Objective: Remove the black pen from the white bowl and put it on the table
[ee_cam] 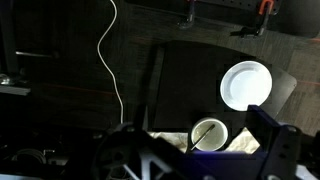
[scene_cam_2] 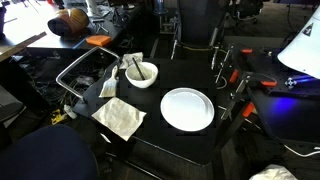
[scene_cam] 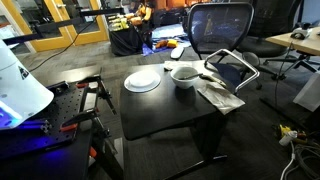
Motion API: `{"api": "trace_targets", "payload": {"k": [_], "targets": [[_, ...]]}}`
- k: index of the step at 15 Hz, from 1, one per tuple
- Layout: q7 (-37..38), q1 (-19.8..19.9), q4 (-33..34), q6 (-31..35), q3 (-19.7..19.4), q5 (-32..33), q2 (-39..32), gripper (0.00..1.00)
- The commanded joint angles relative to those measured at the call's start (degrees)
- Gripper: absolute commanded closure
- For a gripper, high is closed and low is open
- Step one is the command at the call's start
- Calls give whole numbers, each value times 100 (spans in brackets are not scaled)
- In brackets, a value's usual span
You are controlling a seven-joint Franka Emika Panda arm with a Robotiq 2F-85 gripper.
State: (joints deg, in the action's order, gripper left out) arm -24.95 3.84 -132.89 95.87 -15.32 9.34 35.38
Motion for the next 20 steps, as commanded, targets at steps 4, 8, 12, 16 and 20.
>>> {"api": "trace_targets", "payload": {"k": [4, 8, 12, 16, 20], "targets": [[857, -341, 316, 246, 751, -422, -1119, 0], [1883, -409, 339, 685, 1249, -666, -1607, 0], [3137, -407, 234, 1494, 1616, -820, -1974, 0], [4272, -419, 170, 2447, 1857, -884, -2340, 0], [4767, -487, 178, 3010, 2019, -820, -2598, 0]]}}
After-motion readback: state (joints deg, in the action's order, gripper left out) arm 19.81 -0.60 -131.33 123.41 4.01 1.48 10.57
